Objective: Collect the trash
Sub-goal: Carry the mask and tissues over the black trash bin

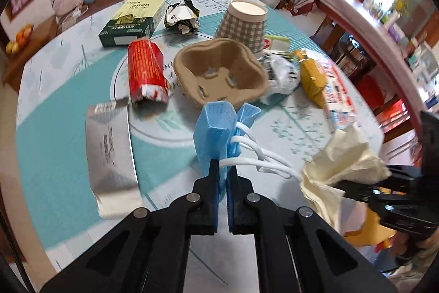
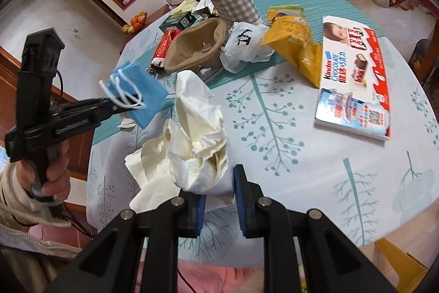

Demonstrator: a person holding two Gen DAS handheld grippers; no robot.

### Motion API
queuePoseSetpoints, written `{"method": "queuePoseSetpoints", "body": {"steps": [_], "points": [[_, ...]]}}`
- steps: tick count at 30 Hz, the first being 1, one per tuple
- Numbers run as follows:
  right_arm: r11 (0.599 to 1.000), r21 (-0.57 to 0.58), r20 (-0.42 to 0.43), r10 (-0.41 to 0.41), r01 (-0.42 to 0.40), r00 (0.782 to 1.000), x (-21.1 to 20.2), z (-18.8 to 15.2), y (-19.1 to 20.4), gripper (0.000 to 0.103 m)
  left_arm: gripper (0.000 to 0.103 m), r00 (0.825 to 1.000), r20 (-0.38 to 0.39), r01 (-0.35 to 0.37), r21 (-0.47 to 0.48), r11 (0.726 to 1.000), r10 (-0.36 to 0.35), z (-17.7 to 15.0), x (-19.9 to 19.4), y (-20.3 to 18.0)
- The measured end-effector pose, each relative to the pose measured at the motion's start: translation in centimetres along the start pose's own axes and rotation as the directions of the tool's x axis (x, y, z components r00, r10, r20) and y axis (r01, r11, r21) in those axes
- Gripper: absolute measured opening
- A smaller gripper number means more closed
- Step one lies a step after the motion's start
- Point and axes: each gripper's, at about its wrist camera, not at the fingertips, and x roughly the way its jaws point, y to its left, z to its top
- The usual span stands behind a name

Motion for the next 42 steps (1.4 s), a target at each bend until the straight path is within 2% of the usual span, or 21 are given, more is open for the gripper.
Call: {"method": "queuePoseSetpoints", "body": {"steps": [5,10,14,21,26,32,42], "points": [[0.999,-0.026,0.027,0.035,-0.034,0.999,-2.1,-1.0,-0.3,0.019,0.002,1.0,0.014,0.025,-0.027,0.999,-0.025,-2.2,-2.9,-2.9],[0.997,-0.049,0.05,0.069,-0.067,0.996,-5.4,-3.7,-1.5,0.019,0.003,0.999,0.046,-0.001,-0.025,1.0,0.002,-5.5,-5.4,-8.0],[0.996,-0.051,0.059,0.075,-0.072,0.995,-8.0,-6.2,-3.1,0.019,0.003,0.997,0.076,-0.009,-0.061,0.998,0.014,-8.3,-6.9,-12.1],[0.997,-0.078,0.097,0.033,-0.026,0.995,-12.8,-10.7,-5.2,0.019,0.003,0.993,0.113,-0.006,-0.114,0.993,0.019,-13.0,-7.6,-19.5],[0.997,-0.076,0.091,0.019,-0.012,0.996,-14.5,-14.1,-6.9,0.019,0.003,0.996,0.084,-0.005,-0.114,0.993,0.015,-15.7,-6.6,-23.7],[1.0,-0.015,0.054,0.019,-0.018,0.998,-13.1,-17.8,-9.2,0.019,0.003,0.999,0.012,-0.029,-0.074,0.997,0.03,-18.6,-4.4,-26.5],[0.998,0.066,-0.05,-0.003,0.007,0.999,-4.5,-23.2,-12.8,0.019,0.003,0.991,-0.111,-0.077,-0.021,0.997,0.074,-23.7,3.9,-26.4]]}}
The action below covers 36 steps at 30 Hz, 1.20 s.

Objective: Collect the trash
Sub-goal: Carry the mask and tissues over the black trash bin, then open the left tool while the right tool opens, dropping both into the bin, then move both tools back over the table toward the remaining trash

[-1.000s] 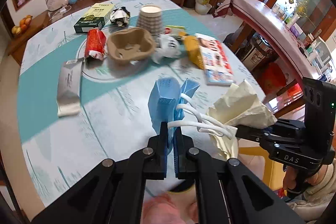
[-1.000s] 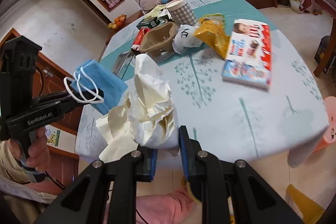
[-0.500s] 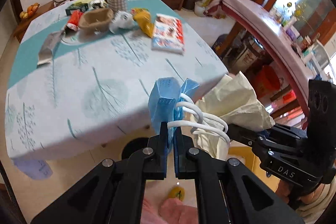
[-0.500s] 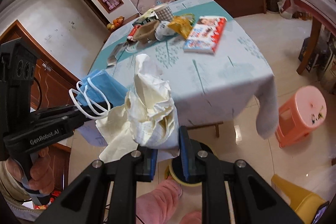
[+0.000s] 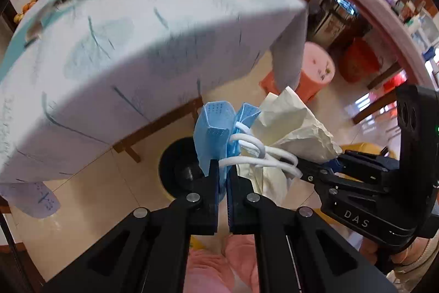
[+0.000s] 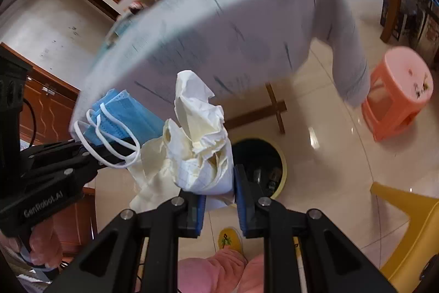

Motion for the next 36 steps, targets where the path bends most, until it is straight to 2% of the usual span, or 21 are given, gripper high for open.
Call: {"method": "queuePoseSetpoints", "body": {"steps": [12,17,19,20,22,23,24,27,36], "points": [[0.997,0.025,-0.085,-0.074,0.077,0.994,14.2,-3.6,-3.9,0.019,0.003,0.995,-0.096,-0.029,0.012,1.0,0.03,-4.1,14.3,3.3],[0.996,0.016,-0.142,-0.087,0.09,0.986,20.1,-4.6,-5.0,0.02,0.004,0.992,-0.114,-0.059,0.026,0.998,0.061,-4.9,18.7,4.6],[0.994,0.003,-0.149,-0.108,0.109,0.983,21.9,-4.5,-5.3,0.024,0.008,0.992,-0.109,-0.066,0.043,0.997,0.07,-4.8,19.9,4.8],[0.993,0.002,-0.152,-0.118,0.12,0.981,22.6,-4.5,-5.4,0.024,0.014,0.991,-0.115,-0.066,0.058,0.996,0.072,-4.9,20.8,5.0],[0.992,0.011,-0.154,-0.126,0.13,0.98,23.7,-4.6,-5.9,0.028,0.033,0.987,-0.132,-0.083,0.07,0.994,0.091,-5.0,22.2,5.5],[0.992,0.021,-0.15,-0.121,0.125,0.981,24.2,-4.6,-6.3,0.034,0.053,0.985,-0.145,-0.088,0.067,0.994,0.097,-4.9,22.6,5.7],[0.992,0.034,-0.14,-0.114,0.12,0.984,24.3,-4.5,-6.6,0.041,0.065,0.982,-0.157,-0.097,0.06,0.993,0.106,-5.0,23.1,5.9],[0.992,0.046,-0.112,-0.112,0.118,0.987,24.1,-4.4,-6.8,0.053,0.065,0.982,-0.159,-0.099,0.035,0.995,0.103,-4.9,23.6,6.5],[0.988,0.091,-0.062,-0.12,0.126,0.991,21.6,-4.1,-6.6,0.054,0.065,0.988,-0.11,-0.107,0.042,0.993,0.111,-4.6,20.9,6.4]]}}
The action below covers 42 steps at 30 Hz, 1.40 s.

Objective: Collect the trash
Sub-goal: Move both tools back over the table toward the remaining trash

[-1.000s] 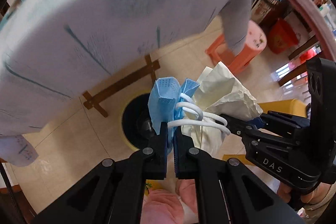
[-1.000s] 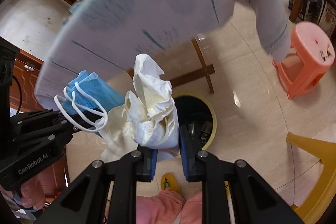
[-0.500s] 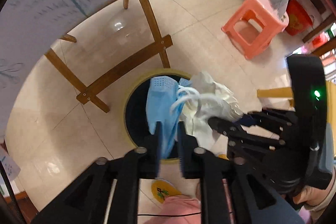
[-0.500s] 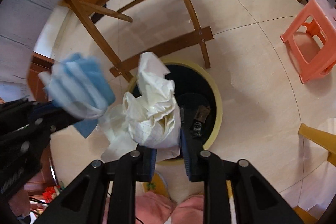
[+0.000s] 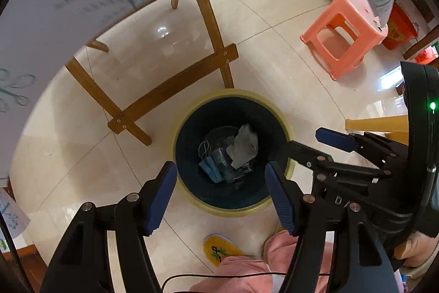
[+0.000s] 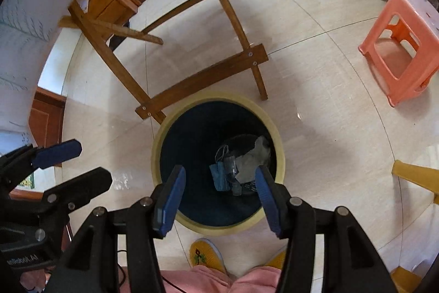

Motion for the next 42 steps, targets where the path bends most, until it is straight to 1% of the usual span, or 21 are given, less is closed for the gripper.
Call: {"method": "queuePoseSetpoints", "body": {"steps": [4,9,12,16,20,23,28,31,34,37,40,42], "points": [[0.999,0.034,0.005,0.007,-0.007,1.0,-2.3,-0.2,0.4,0.054,0.065,0.999,0.03,-0.012,0.028,1.0,0.011,-0.3,-3.0,-0.6],[0.999,0.047,0.013,0.009,-0.009,1.0,-6.9,-0.3,2.1,0.054,0.065,0.998,0.065,-0.009,0.062,0.998,0.005,-0.7,-8.7,-1.2],[0.999,0.049,0.027,0.01,-0.012,1.0,-10.6,0.1,3.3,0.054,0.065,0.996,0.087,-0.002,0.065,0.998,-0.004,-0.8,-12.7,-1.0],[1.0,0.026,0.066,0.014,-0.016,0.998,-17.0,0.7,5.8,0.054,0.065,0.991,0.133,0.011,0.057,0.998,-0.019,-0.2,-18.8,-0.5],[1.0,0.004,0.102,0.014,-0.014,0.995,-23.0,1.2,8.4,0.054,0.065,0.98,0.197,0.024,0.051,0.998,-0.034,0.5,-25.5,0.1],[1.0,-0.011,0.14,0.017,-0.015,0.99,-27.2,1.5,10.1,0.054,0.065,0.967,0.25,0.038,0.051,0.998,-0.049,0.9,-30.3,0.7],[0.999,-0.047,0.211,0.004,0.006,0.978,-33.2,2.1,13.7,0.054,0.065,0.928,0.366,0.046,0.056,0.997,-0.063,0.8,-37.5,2.2],[0.998,-0.065,0.26,0.001,0.016,0.966,-36.0,2.5,15.7,0.054,0.065,0.898,0.434,0.048,0.059,0.997,-0.069,0.9,-41.3,3.5],[0.997,-0.08,0.303,0.003,0.023,0.953,-38.1,2.6,17.3,0.054,0.065,0.867,0.494,0.045,0.065,0.997,-0.071,0.6,-44.2,4.6],[0.994,-0.1,0.353,0.005,0.032,0.936,-39.7,2.8,19.1,0.054,0.066,0.839,0.54,0.039,0.066,0.997,-0.069,0.3,-46.4,5.5],[0.991,-0.123,0.396,0.001,0.052,0.918,-41.0,2.9,20.9,0.054,0.066,0.817,0.572,0.036,0.065,0.997,-0.067,0.2,-48.0,6.3],[0.989,-0.131,0.414,-0.003,0.063,0.91,-41.6,3.1,21.7,0.054,0.066,0.806,0.589,0.037,0.065,0.997,-0.068,0.4,-49.0,6.8]]}}
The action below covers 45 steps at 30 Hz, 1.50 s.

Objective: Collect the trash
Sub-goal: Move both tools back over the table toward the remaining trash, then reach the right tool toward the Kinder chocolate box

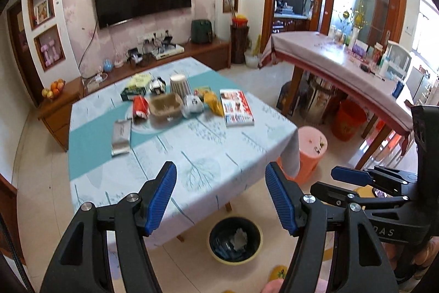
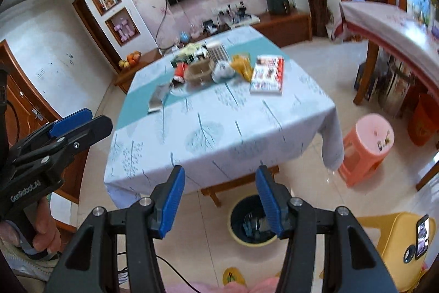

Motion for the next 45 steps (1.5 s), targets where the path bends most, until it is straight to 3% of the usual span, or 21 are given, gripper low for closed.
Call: {"method": "queuePoseSetpoints", "body": {"steps": [7,16,22,28,30,34,36,42,45], "points": [[1.0,-0.006,0.059,-0.024,0.025,0.998,-0.9,1.9,1.3,0.054,0.066,0.999,0.043,0.001,-0.014,1.0,0.0,2.0,-1.1,1.8],[0.999,0.029,0.047,-0.03,0.028,0.998,2.6,5.3,-1.5,0.054,0.068,0.997,0.052,-0.059,-0.049,0.997,0.062,4.0,1.2,3.7],[1.0,0.011,-0.01,-0.016,0.016,1.0,7.1,9.4,-5.2,0.054,0.069,0.993,0.023,-0.11,-0.093,0.99,0.113,6.2,5.9,4.3],[1.0,-0.008,-0.11,0.0,-0.001,0.994,13.2,14.7,-9.5,0.055,0.068,0.99,-0.059,-0.136,-0.152,0.979,0.128,9.9,13.0,3.9],[1.0,-0.003,-0.137,0.004,-0.004,0.991,15.0,15.9,-10.4,0.068,0.068,0.988,-0.081,-0.143,-0.157,0.977,0.131,11.0,15.1,3.5],[0.999,0.003,-0.211,0.035,-0.035,0.977,19.9,17.6,-12.0,0.081,0.068,0.981,-0.117,-0.173,-0.16,0.972,0.155,13.0,19.1,2.9],[1.0,0.022,-0.245,0.024,-0.019,0.969,22.7,18.1,-12.5,0.093,0.069,0.976,-0.137,-0.189,-0.157,0.969,0.169,13.7,20.6,2.8],[0.991,0.112,-0.316,-0.033,0.072,0.948,29.2,18.9,-14.0,0.094,0.069,0.962,-0.178,-0.237,-0.157,0.959,0.209,15.3,23.9,3.1],[0.99,0.09,-0.325,-0.077,0.112,0.943,31.3,19.2,-13.7,0.094,0.069,0.955,-0.203,-0.254,-0.176,0.951,0.218,15.6,25.2,3.8]]}}
